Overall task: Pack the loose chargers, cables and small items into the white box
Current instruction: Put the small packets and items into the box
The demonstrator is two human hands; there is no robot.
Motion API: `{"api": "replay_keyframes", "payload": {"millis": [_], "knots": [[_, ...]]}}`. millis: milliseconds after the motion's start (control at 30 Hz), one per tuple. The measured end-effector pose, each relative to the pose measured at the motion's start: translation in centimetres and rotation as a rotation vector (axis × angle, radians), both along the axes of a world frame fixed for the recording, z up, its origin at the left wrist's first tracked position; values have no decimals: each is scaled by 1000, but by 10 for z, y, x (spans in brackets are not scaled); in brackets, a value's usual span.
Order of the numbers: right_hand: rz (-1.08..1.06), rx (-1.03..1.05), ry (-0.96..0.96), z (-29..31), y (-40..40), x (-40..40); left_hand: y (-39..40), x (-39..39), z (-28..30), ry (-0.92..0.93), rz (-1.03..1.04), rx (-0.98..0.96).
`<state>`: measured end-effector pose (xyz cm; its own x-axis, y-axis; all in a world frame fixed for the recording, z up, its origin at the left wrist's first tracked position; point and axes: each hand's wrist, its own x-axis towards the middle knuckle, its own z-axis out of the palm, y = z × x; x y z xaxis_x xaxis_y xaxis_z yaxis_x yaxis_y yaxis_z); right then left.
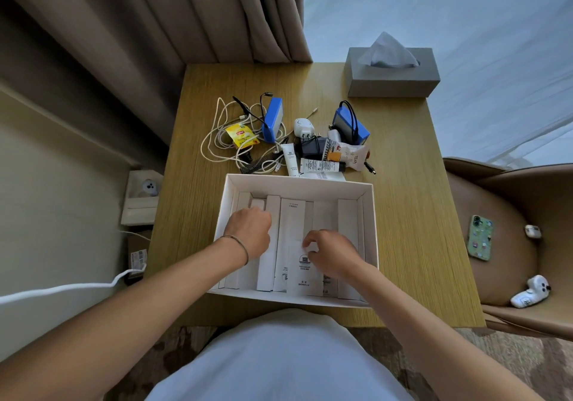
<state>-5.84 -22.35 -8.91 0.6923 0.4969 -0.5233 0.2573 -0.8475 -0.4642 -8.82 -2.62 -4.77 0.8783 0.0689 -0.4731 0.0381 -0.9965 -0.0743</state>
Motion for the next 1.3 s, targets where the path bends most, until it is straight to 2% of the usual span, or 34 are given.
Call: {"api": "replay_keyframes", "payload": {"millis": [233,400,467,567,700,833,1000,1300], "knots": [[-10,13,-12,0,0,0,10,-5,-3,-16,116,-100],[-1,25,-106,12,0,-2,8,-3,5,-11,102,-113],[-6,91,-185,27,2,2,7,-1,12,-77,99,-145],[-43,234,-319,60,8,23,4,4,26,-270,114,-249],[-153,318,-377,95,18,79,1,23,47,-484,77,-390],[-160,234,-389,99,22,133,1,50,62,-554,35,-458],[-109,5,-396,68,17,181,-6,76,68,-557,0,-426],[-22,-177,-414,24,11,205,-14,105,67,-473,43,-398]]}}
